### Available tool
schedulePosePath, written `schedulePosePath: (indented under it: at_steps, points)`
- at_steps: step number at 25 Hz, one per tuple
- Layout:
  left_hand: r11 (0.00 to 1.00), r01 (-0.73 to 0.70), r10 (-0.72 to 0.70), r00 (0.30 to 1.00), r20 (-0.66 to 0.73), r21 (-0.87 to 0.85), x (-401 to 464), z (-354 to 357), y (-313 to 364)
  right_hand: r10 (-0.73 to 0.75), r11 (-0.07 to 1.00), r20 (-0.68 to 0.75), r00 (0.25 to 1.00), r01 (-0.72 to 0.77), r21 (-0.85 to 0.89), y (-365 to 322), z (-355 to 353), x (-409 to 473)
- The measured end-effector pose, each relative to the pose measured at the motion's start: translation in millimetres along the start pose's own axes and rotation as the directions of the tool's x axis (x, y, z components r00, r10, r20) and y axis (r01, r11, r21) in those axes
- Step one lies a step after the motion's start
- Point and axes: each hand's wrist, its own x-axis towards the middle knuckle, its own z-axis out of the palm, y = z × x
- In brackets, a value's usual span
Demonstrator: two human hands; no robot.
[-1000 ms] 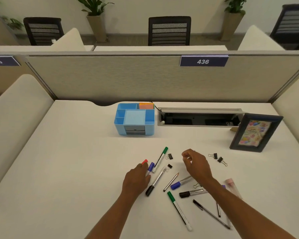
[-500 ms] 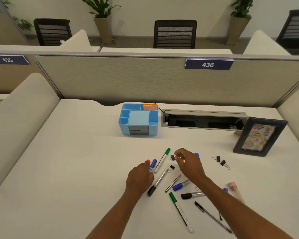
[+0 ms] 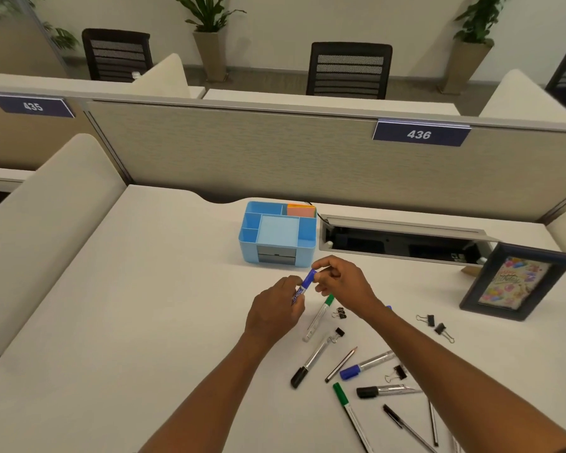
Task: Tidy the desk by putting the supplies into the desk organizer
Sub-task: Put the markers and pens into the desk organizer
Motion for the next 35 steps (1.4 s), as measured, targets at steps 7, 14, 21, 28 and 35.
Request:
schedulePosePath:
  at_steps: [7,14,21,28,35]
  points:
    - [0.996,-0.023,0.018,0.998,-0.064,-0.081,48.0,-17.4,-16.1,-0.124,0.992,-0.009,0.992,0.125,0.025,-33.4,-12.0,44.8]
    - [0.986,0.084,-0.093,0.994,0.051,0.146,88.5,-21.3,-48.9,-0.258,0.966,-0.215,0.942,0.248,-0.072,-81.4,-42.7,117.3]
    - [0.986,0.09,-0.102,0.991,0.083,0.142,89.1,-4.0,-68.2,-0.356,0.93,-0.317,0.879,0.301,-0.209,-97.6,-27.9,170.4]
    - [0.991,0.087,-0.093,0.994,0.057,0.104,86.0,5.0,-73.9,-0.314,0.93,-0.31,0.897,0.226,-0.289,-85.6,2.4,199.4]
    - [0.997,0.044,-0.046,0.999,0.03,0.069,84.9,6.0,-75.8,-0.289,0.89,-0.214,0.933,0.179,-0.42,-71.2,27.8,218.0]
